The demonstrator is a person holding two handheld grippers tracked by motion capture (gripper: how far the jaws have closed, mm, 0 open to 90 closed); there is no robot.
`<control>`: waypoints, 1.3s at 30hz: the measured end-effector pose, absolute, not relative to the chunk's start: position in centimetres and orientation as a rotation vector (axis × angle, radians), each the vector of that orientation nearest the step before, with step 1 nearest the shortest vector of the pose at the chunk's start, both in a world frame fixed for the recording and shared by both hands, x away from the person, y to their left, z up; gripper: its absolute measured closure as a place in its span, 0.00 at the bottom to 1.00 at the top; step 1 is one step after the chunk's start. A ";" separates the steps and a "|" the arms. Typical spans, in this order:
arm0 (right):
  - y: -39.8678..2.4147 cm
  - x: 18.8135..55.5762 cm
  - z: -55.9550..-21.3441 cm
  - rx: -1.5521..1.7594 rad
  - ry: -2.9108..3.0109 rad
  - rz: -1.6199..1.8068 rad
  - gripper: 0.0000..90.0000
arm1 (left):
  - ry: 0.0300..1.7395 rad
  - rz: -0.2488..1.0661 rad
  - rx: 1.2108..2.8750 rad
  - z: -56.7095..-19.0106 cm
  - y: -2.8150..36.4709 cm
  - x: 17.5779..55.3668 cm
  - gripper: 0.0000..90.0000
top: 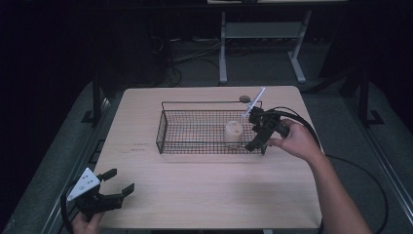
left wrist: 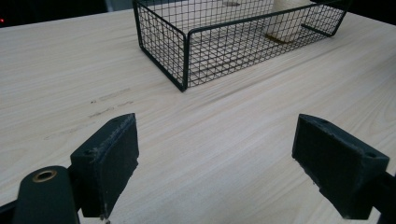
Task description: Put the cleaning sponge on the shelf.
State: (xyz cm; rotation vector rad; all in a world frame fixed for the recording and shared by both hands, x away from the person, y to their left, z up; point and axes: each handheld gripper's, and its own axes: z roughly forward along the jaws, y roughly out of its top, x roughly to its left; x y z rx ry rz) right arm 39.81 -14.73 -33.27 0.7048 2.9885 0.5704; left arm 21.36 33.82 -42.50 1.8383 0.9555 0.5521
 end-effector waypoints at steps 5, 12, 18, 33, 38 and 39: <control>-15.3 39.2 -33.6 0.697 2.986 0.583 0.19 | 0.960 0.555 1.837 -42.5 33.9 21.4 0.15; -15.8 38.6 -34.0 0.700 2.986 0.585 0.19 | 0.961 0.556 1.835 -42.5 33.9 21.3 0.15; -16.1 37.9 -34.5 0.685 2.992 0.570 0.19 | 0.961 0.555 1.833 -42.5 34.0 21.2 0.15; -17.0 36.0 -36.6 0.679 3.009 0.597 0.19 | 0.960 0.555 1.839 -42.5 33.9 21.2 0.15; -17.2 35.4 -37.2 0.677 3.009 0.617 0.19 | 0.961 0.556 1.840 -42.5 33.9 21.2 0.15; -17.3 35.3 -37.3 0.674 3.008 0.616 0.19 | 0.962 0.557 1.842 -42.5 33.9 21.2 0.15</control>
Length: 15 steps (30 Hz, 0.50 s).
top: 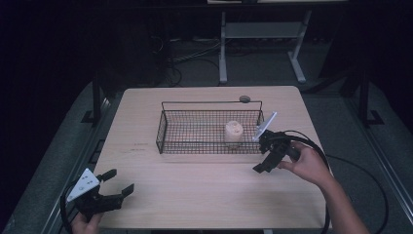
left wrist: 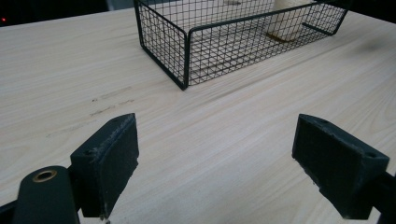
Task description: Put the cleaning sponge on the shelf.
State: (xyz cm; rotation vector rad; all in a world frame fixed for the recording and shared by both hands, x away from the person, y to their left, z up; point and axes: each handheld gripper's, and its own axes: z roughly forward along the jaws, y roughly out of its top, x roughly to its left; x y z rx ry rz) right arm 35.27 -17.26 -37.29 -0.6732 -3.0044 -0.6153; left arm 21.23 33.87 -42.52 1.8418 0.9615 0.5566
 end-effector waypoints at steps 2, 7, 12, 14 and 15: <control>-17.4 35.1 -37.5 -0.675 -3.004 -0.615 0.19 | 0.961 0.557 1.842 -42.5 33.9 21.2 0.15; -17.9 34.6 -37.9 -0.683 -2.997 -0.626 0.19 | 0.960 0.558 1.843 -42.5 33.9 21.2 0.15; -18.3 34.1 -38.4 -0.696 -2.993 -0.638 0.19 | 0.961 0.552 1.844 -42.6 33.9 21.3 0.15; -18.4 33.9 -38.6 -0.695 -2.991 -0.637 0.19 | 0.961 0.552 1.848 -42.6 33.8 21.3 0.15; -18.5 33.7 -38.8 -0.694 -2.991 -0.635 0.19 | 0.958 0.553 1.849 -42.6 33.8 21.3 0.15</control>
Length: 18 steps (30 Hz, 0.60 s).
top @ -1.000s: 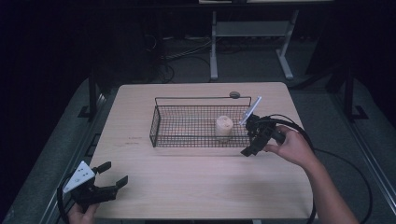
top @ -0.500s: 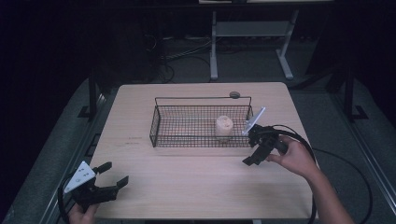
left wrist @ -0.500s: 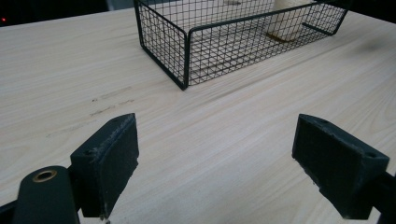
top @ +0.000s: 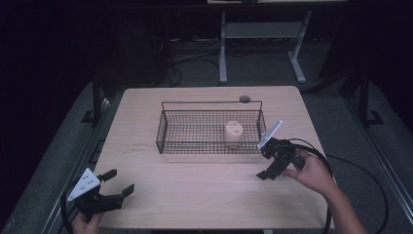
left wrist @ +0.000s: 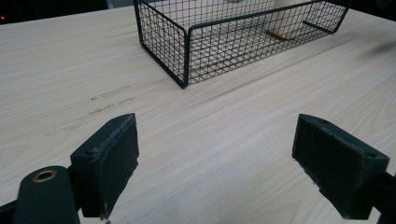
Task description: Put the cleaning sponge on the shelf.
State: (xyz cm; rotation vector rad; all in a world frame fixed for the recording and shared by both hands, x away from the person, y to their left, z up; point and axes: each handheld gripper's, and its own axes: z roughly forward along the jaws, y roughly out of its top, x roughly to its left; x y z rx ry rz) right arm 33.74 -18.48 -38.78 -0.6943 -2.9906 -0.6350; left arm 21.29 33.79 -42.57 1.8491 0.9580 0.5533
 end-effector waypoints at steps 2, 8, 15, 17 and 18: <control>-18.6 33.6 -39.0 -0.693 -2.991 -0.632 0.19 | 0.957 0.552 1.849 -42.6 33.8 21.3 0.15; -18.8 32.9 -39.5 -0.691 -2.996 -0.633 0.19 | 0.963 0.547 1.845 -42.7 33.9 21.3 0.15; -19.2 32.0 -40.4 -0.701 -2.992 -0.652 0.19 | 0.963 0.547 1.849 -42.7 34.0 21.3 0.15; -19.4 31.7 -40.7 -0.705 -2.985 -0.660 0.19 | 0.963 0.546 1.849 -42.7 33.9 21.3 0.15; -19.5 31.5 -40.9 -0.708 -2.982 -0.666 0.19 | 0.962 0.544 1.848 -42.7 33.9 21.3 0.15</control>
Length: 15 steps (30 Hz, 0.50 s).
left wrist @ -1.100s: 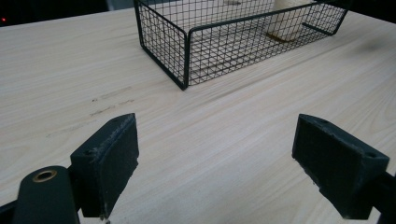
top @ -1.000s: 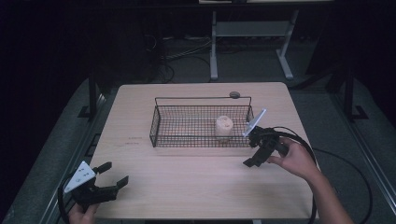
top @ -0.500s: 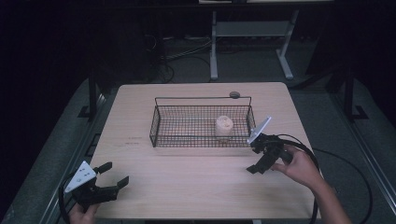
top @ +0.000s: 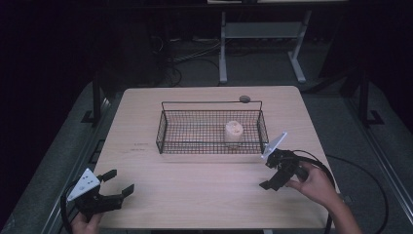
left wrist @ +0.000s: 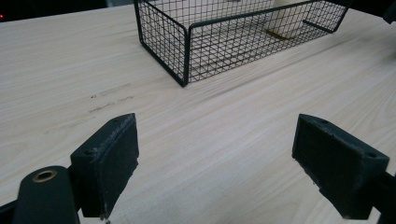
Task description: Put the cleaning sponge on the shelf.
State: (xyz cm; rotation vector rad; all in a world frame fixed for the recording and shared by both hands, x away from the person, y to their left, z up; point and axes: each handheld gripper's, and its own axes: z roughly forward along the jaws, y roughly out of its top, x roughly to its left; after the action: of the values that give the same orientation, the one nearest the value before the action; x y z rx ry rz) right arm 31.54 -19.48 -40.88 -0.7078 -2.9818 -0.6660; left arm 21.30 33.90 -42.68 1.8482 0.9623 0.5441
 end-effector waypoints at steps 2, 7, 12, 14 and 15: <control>-19.7 31.3 -41.2 -0.707 -2.980 -0.679 0.19 | 0.961 0.545 1.851 -42.7 33.9 21.3 0.15; -20.2 30.6 -41.8 -0.724 -2.971 -0.699 0.19 | 0.965 0.543 1.850 -42.7 33.8 21.3 0.15; -21.0 29.7 -42.1 -0.742 -2.974 -0.729 0.19 | 0.960 0.542 1.853 -42.7 33.7 21.4 0.15; -21.4 29.4 -42.3 -0.759 -2.965 -0.745 0.19 | 0.961 0.542 1.854 -42.7 33.7 21.3 0.15; -21.6 29.2 -42.4 -0.763 -2.963 -0.754 0.19 | 0.962 0.541 1.853 -42.7 33.7 21.3 0.15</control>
State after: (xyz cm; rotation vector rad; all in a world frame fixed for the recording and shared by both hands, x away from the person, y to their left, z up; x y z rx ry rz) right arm 29.22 -21.56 -42.41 -0.7630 -2.9632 -0.7543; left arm 21.34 33.71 -42.75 1.8533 0.9616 0.5411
